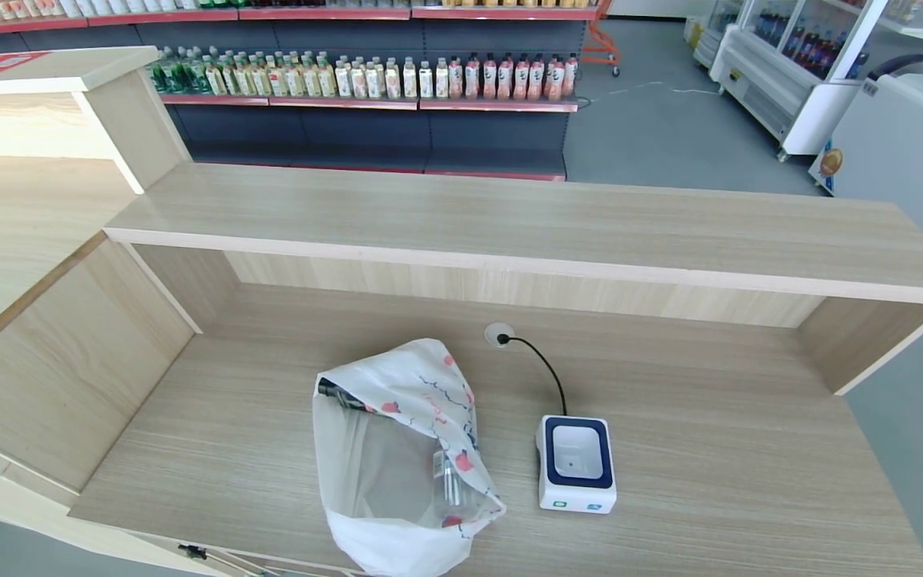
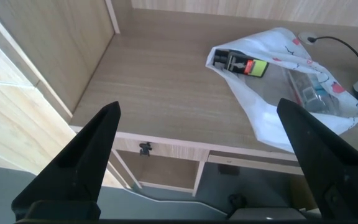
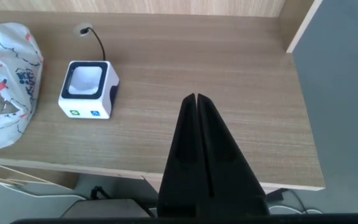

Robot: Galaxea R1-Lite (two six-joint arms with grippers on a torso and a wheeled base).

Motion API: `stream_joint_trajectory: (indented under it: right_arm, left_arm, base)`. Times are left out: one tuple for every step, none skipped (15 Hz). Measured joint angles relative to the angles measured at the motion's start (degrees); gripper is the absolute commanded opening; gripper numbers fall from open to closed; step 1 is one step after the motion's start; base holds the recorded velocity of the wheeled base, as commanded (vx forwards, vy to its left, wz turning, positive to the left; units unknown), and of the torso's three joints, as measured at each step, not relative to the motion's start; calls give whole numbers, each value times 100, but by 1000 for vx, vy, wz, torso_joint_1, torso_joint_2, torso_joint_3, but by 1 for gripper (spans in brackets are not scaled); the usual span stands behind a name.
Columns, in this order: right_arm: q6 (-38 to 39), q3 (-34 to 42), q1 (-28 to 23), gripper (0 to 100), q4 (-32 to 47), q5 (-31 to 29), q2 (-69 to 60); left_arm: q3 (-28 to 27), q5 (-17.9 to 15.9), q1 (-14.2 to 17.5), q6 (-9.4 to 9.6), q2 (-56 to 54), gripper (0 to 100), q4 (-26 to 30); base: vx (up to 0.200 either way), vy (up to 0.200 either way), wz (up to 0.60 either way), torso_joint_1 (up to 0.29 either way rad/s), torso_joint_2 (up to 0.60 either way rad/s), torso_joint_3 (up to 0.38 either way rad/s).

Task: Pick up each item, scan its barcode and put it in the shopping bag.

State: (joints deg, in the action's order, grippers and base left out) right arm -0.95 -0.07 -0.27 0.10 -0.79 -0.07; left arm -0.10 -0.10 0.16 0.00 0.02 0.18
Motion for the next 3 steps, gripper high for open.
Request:
stream_joint_trajectory:
  right_arm:
    - [0,0,0,0,0,1,0]
    - [0,0,0,0,0,0,0]
    - [0,0,0,0,0,0,0]
  left_arm:
    - [0,0,0,0,0,100,-2]
    - [0,0,0,2,0,100,-2]
    - [0,0,0,0,0,100,-2]
  base:
    - [0,0,0,0,0,0]
    - [0,0,0,0,0,0]
    - [0,0,0,0,0,0]
